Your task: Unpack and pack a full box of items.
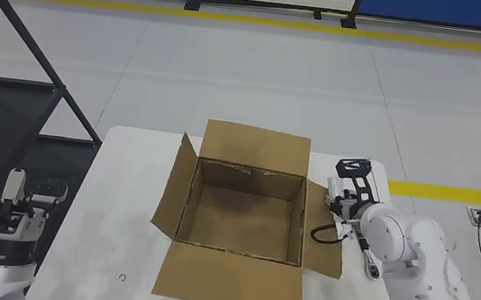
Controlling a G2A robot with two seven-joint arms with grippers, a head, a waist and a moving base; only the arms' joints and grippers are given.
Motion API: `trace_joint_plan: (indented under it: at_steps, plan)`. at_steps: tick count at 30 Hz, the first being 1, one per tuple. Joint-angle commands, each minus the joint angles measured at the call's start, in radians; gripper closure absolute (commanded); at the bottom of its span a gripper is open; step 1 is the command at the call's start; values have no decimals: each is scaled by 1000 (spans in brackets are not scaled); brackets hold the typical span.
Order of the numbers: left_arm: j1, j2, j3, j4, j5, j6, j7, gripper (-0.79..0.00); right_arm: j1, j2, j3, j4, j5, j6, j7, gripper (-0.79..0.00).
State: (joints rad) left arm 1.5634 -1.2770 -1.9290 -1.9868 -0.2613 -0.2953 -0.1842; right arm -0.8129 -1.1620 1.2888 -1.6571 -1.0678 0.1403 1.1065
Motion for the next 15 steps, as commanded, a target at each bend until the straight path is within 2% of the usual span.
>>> trace_joint_plan:
  at_steps: [1, 4, 8, 12, 15]
  plan:
    - [-3, 0, 2, 0, 2, 2, -1, -785, -4, 0, -3, -49, -13, -6, -3, 0]
    - [-5, 0, 4, 1, 3, 3, -1, -785, 0, -1, -25, -119, -40, -17, -5, 0]
    - [-5, 0, 5, 4, 0, 1, 5, -785, 42, -12, -113, -168, -49, -73, 6, 0]
    - [-1, -1, 0, 6, -5, -5, 15, -785, 115, -31, -227, -127, -52, -123, 32, 0]
    - [5, -2, -6, 6, -14, -10, 24, -785, 190, -56, -331, -40, -31, -153, 46, 0]
